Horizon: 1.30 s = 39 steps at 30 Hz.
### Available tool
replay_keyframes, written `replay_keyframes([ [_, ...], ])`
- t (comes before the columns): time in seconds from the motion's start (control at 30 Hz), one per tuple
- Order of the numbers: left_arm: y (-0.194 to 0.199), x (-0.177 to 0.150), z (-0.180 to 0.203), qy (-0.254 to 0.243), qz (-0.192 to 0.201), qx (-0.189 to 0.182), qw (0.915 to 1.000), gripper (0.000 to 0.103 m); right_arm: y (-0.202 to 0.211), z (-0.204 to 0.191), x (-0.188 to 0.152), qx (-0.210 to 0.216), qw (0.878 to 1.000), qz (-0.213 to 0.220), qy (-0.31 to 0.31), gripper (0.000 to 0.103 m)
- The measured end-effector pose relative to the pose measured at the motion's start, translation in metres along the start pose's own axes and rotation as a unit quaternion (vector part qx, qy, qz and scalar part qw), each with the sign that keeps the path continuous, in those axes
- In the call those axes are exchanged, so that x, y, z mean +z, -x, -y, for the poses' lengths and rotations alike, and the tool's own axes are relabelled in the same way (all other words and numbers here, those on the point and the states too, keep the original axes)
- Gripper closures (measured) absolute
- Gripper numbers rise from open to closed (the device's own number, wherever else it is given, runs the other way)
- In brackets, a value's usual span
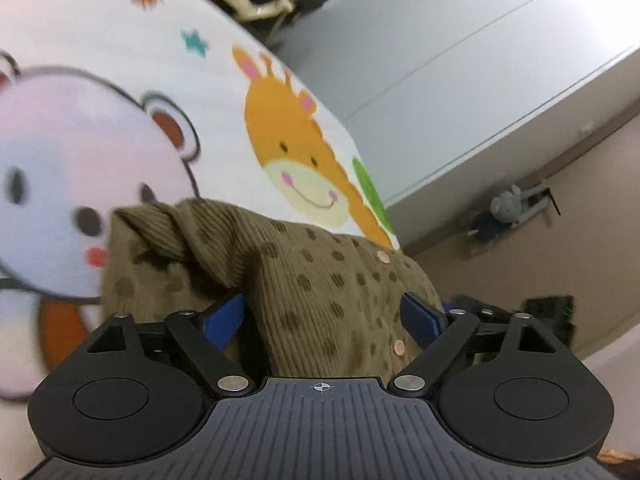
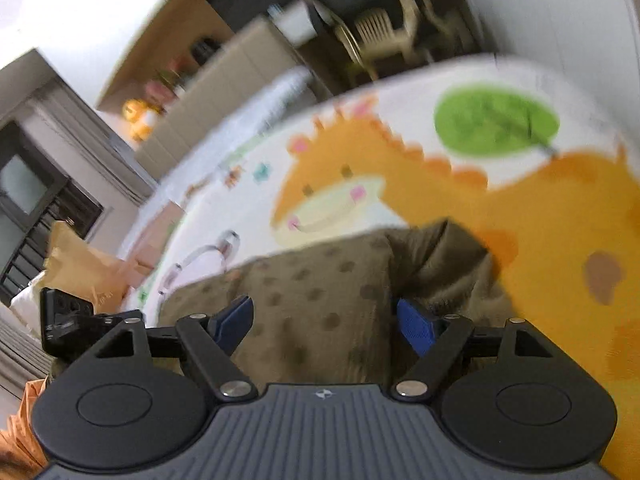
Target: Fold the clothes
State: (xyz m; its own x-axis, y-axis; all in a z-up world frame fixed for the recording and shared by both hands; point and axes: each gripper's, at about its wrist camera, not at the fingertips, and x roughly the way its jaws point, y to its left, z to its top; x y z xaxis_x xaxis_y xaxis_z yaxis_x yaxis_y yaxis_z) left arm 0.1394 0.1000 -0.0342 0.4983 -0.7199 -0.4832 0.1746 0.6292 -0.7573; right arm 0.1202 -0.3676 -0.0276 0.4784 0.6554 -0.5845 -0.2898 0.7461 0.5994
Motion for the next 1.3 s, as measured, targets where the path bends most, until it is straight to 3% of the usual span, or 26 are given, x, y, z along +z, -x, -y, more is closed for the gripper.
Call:
replay_keyframes([
  [0.13,-0.021,0.025,-0.01,-0.001,0.001,0.009,1.0,0.01,-0.054,-0.001,0.026,0.015,0.999,-0.027,0.019,0.021],
  [0.23,-0.02,0.057,-0.007,-0.023,0.038,0.03,0.9986,0.011,-0.081,-0.016,0.051,0.012,0.999,0.013,0.047,0.025],
  [0.33,-0.008,0.092,0.0,-0.066,0.09,0.069,0.9914,0.011,-0.1,-0.032,0.077,0.002,0.994,0.064,0.087,0.028],
  [0.43,0.0,0.111,0.008,-0.115,0.113,0.153,0.9749,0.011,-0.119,-0.049,0.099,-0.069,0.984,0.078,0.143,0.028],
  [0.5,0.008,0.11,0.014,-0.143,0.124,0.18,0.9653,0.011,-0.123,-0.058,0.102,-0.116,0.974,0.085,0.178,0.028],
  [0.63,0.021,0.101,0.034,-0.191,0.149,0.151,0.9584,0.009,-0.112,-0.078,0.086,-0.153,0.947,0.128,0.252,0.028],
  [0.7,0.005,0.1,0.041,-0.207,0.143,0.131,0.959,0.009,-0.116,-0.094,0.076,-0.15,0.938,0.135,0.283,0.028],
  [0.73,-0.006,0.1,0.043,-0.21,0.136,0.123,0.9604,0.009,-0.119,-0.1,0.072,-0.145,0.936,0.135,0.292,0.028],
  [0.83,-0.016,0.092,0.04,-0.214,0.116,0.123,0.9621,0.009,-0.138,-0.106,0.066,-0.108,0.953,0.092,0.267,0.027],
  [0.93,-0.024,0.083,0.037,-0.217,0.097,0.125,0.9633,0.009,-0.163,-0.094,0.054,-0.113,0.96,0.032,0.253,0.026],
  [1.07,-0.034,0.071,0.032,-0.221,0.072,0.128,0.9642,0.008,-0.151,-0.099,0.045,-0.128,0.952,0.041,0.275,0.025],
  [1.2,-0.044,0.058,0.028,-0.225,0.046,0.13,0.9644,0.008,-0.128,-0.112,0.031,-0.141,0.933,0.063,0.324,0.023],
  [1.3,-0.046,0.048,0.031,-0.247,0.039,0.148,0.9568,0.007,-0.118,-0.112,0.012,-0.154,0.924,0.05,0.346,0.017],
])
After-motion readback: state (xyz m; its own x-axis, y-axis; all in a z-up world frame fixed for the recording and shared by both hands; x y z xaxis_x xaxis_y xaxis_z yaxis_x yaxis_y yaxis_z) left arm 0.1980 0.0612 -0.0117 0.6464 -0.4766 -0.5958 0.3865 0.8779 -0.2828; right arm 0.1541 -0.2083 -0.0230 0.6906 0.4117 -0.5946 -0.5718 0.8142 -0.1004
